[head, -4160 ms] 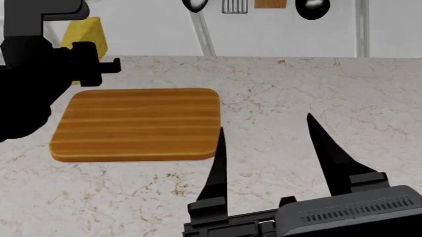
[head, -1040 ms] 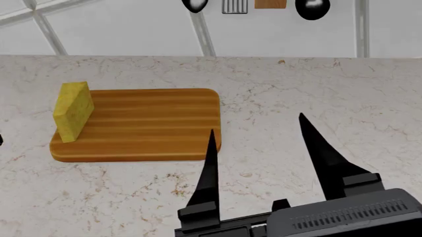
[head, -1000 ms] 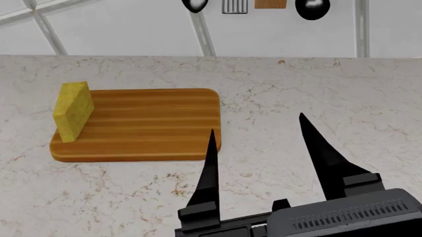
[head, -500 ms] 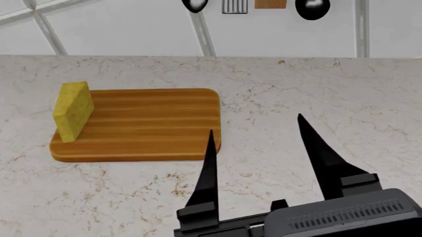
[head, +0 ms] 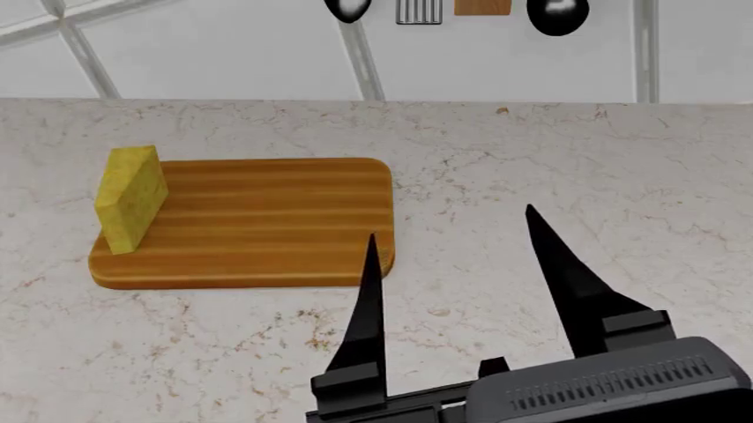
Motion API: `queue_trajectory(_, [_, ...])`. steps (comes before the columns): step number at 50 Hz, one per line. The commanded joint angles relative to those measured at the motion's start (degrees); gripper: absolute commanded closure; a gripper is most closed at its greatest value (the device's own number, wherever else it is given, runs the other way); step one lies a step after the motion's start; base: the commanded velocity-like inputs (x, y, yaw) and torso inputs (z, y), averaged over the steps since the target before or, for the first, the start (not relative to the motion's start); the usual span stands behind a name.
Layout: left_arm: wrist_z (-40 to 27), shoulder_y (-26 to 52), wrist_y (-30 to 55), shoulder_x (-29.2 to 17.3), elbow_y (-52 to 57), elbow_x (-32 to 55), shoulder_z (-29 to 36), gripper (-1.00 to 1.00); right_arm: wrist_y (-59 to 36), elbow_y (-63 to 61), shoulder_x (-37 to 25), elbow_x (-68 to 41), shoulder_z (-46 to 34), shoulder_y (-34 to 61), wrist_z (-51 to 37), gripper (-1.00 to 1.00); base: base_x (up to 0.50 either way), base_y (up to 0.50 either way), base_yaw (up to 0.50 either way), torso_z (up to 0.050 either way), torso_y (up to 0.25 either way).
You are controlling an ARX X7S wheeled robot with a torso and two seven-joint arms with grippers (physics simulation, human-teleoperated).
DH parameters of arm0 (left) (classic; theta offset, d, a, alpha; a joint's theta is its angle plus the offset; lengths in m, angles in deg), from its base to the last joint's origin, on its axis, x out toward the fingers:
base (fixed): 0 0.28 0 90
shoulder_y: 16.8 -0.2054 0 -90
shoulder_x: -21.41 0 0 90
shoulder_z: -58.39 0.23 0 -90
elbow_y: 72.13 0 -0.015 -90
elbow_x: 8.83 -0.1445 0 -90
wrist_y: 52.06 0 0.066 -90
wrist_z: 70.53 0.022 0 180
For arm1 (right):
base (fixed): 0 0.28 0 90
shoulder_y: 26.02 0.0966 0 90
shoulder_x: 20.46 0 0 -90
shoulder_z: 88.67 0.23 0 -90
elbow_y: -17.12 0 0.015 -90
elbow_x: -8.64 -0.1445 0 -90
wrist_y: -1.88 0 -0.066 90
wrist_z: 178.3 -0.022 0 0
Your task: Place the bread and cheese on the cutting board.
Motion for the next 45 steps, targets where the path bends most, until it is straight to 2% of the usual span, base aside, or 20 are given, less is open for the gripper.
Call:
queue_trajectory(1, [-0.72, -4.72, 8.9, 7.51, -2.28, 2.64, -9.91, -1.0, 0.28, 0.29, -0.34, -0.29, -0.54, 0.32, -0.38, -1.0, 0.0, 0.0, 0.0, 0.0, 0.0])
queue_trajectory(10, [1.23, -8.34, 14.55, 13.36, -3.27, 1.04, -13.22, -1.0, 0.44, 0.2, -0.62, -0.41, -0.99, 0.45, -0.75, -1.0, 0.0, 0.0, 0.0, 0.0, 0.0])
queue_trajectory(18, [2.03, -10.13, 17.04, 14.8, -4.48, 0.17, -16.18, -1.0, 0.68, 0.52, -0.72, -0.32, -1.6, 0.69, -0.86, -1.0, 0.0, 0.0, 0.0, 0.0, 0.0])
queue_trajectory(25, [4.13, -10.05, 22.04, 19.63, -5.28, -3.64, -15.58, -1.0, 0.95, 0.65, -0.93, -0.33, -1.93, 0.66, -0.97, -1.0, 0.0, 0.0, 0.0, 0.0, 0.0])
queue_trajectory(39, [6.91, -11.94, 24.28, 20.61, -4.41, -8.18, -15.0, -1.0, 1.6, 1.01, -1.27, -0.66, -2.08, 0.78, -1.21, -1.0, 0.0, 0.0, 0.0, 0.0, 0.0])
queue_trajectory(45, [9.85, -12.35, 25.13, 20.69, -3.57, -13.08, -14.68, -1.0, 1.86, 1.13, -1.4, -0.81, -2.05, 0.76, -1.28, -1.0, 0.0, 0.0, 0.0, 0.0, 0.0])
